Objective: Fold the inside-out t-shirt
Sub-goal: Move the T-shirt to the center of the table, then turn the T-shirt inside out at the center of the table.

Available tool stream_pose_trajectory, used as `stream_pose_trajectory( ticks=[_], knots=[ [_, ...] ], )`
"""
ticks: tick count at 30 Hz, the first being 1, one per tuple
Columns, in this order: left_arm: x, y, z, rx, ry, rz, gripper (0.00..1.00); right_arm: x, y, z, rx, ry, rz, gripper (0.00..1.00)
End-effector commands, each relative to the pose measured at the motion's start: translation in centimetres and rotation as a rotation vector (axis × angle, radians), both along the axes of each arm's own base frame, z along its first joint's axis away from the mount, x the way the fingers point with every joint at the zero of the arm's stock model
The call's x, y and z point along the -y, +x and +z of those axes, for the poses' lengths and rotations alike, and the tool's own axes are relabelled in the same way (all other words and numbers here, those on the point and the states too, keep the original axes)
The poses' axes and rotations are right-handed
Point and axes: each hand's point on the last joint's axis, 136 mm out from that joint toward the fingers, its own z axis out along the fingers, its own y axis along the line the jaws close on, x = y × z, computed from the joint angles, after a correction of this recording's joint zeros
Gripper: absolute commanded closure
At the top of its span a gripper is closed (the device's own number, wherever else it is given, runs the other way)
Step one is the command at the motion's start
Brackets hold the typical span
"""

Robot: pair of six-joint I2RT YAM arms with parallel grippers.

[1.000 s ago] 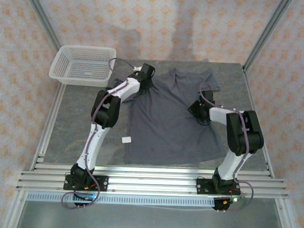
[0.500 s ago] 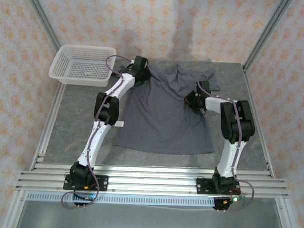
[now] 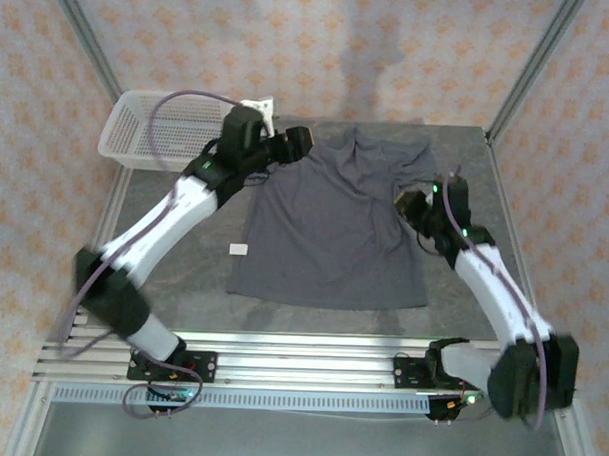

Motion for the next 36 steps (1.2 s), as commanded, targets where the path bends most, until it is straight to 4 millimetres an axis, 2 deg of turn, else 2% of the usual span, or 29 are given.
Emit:
stream_pose_trajectory(
  ticks=[1, 5, 7, 12, 15, 19, 21, 25, 28, 32, 36],
  knots=[
    [0.9, -5.3, -3.5, -0.005, 0.123, -0.082, 0.31, 0.9, -6.9, -5.6, -0.209, -0.024, -0.002, 0.73],
    [1.4, -12.4, -4.9, -0.041, 0.175, -0.181, 0.31, -0.9, -12.0, -6.9, -0.266, 0.053, 0.057, 0.71],
    [1.4, -15.7, -6.0, -0.055, 0.231, -0.231, 0.28, -1.3, -14.2, -8.2, -0.326, 0.050, 0.060, 0.70],
    [1.7, -21.8, -9.4, -0.115, 0.403, -0.400, 0.23, -1.3, -17.3, -11.7, -0.485, 0.017, -0.004, 0.61],
    [2.2, -24.3, -11.2, -0.136, 0.512, -0.488, 0.18, 0.3, -18.0, -12.7, -0.539, -0.067, -0.083, 0.56],
    [3.2, -25.4, -12.8, -0.140, 0.584, -0.539, 0.12, 4.6, -17.7, -12.7, -0.519, -0.251, -0.255, 0.47],
    [3.7, -25.2, -13.5, -0.142, 0.592, -0.539, 0.09, 5.5, -17.1, -12.7, -0.498, -0.298, -0.294, 0.47],
    [5.0, -24.9, -14.4, -0.137, 0.580, -0.555, 0.08, 5.3, -15.9, -13.8, -0.486, -0.313, -0.311, 0.47],
    [5.8, -25.1, -14.6, -0.140, 0.568, -0.589, 0.11, 4.5, -15.1, -14.5, -0.487, -0.300, -0.286, 0.46],
    [5.7, -25.0, -14.8, -0.142, 0.585, -0.587, 0.11, 3.9, -14.6, -15.1, -0.506, -0.298, -0.269, 0.47],
    [5.4, -24.7, -14.7, -0.128, 0.584, -0.564, 0.11, 3.9, -15.1, -16.0, -0.546, -0.292, -0.290, 0.47]
  ],
)
